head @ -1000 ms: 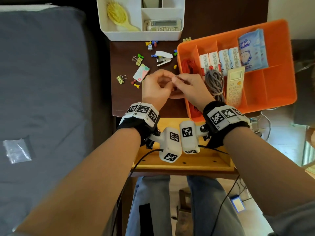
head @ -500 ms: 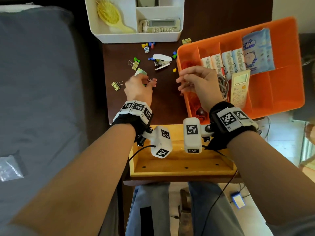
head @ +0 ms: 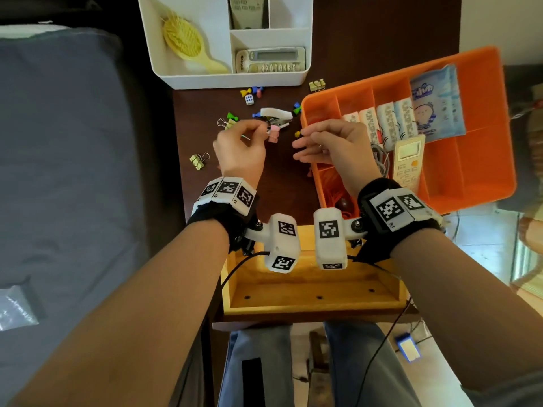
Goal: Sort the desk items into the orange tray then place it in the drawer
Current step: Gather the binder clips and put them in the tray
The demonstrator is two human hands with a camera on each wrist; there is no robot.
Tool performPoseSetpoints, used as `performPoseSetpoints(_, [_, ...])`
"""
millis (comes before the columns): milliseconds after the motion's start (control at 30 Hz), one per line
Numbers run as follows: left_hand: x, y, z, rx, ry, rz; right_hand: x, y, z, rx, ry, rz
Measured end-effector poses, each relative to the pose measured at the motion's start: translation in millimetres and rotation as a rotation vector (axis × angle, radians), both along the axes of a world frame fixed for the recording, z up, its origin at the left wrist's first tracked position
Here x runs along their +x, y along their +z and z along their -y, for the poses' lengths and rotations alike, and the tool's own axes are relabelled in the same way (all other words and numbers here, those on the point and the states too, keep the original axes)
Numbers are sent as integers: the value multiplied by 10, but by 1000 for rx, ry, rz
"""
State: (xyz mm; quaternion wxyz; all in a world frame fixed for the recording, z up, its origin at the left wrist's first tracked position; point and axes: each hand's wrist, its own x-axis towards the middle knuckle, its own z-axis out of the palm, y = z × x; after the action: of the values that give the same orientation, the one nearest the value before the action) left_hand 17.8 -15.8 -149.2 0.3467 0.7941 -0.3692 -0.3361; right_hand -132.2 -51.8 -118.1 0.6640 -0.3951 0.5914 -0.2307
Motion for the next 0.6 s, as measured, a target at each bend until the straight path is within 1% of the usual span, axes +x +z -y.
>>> performPoseSetpoints(133, [-111,83,87,-59,-56,-225,21,14,7,107,5,62])
performPoseSetpoints(233, [-190,167,143,-62,-141,-317,66,50,23,203,12,144])
performPoseSetpoints(267, [-146,176,137,-65,-143,-327,122,65,22,237,-7,180])
performPoseSetpoints(300, [88,211,87,-95,-110,-309,366,127,30,267,6,207])
performPoseSetpoints(367, [119,174,82,-112,-152,-326,381,182,74,329,-62,245])
performPoseSetpoints(467, [141,176,21,-158,-164,-256,371,163,83,287,-34,237])
performPoseSetpoints(567, [223,141,11,-141,-9,-202,389,147,100,275,-35,172])
performPoseSetpoints(600, [266,111,-6,-116,44,-155,402,140,109,272,-37,157])
